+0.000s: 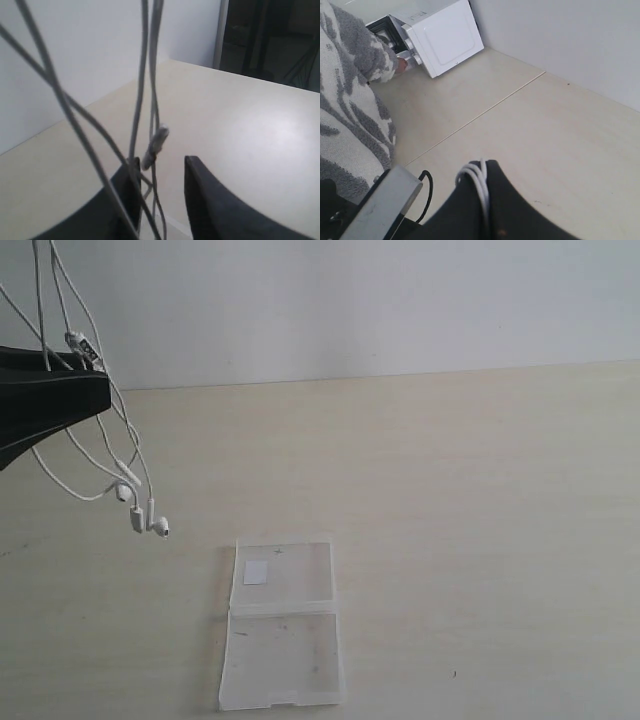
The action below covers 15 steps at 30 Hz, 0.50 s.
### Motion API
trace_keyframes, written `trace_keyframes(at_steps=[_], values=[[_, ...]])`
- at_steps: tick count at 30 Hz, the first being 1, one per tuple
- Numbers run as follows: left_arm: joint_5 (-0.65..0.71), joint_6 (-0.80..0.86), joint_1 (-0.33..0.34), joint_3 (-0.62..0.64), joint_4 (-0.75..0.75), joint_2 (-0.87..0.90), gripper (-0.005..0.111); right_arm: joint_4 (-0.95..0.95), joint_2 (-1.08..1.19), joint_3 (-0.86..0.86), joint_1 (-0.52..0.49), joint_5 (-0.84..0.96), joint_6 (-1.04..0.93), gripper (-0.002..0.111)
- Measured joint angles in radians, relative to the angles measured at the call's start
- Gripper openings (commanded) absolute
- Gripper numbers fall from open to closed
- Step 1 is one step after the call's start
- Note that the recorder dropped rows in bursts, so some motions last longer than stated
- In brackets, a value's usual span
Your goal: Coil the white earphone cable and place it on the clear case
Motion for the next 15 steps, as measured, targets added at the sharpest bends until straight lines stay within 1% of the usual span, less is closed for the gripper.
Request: trace_keyframes(at_steps=[15], values=[[-0.002, 0.000, 0.000, 0.000, -0.010, 0.000, 0.032, 0.074, 0.000, 0.000, 0.000, -0.012, -0.014, 0.000]])
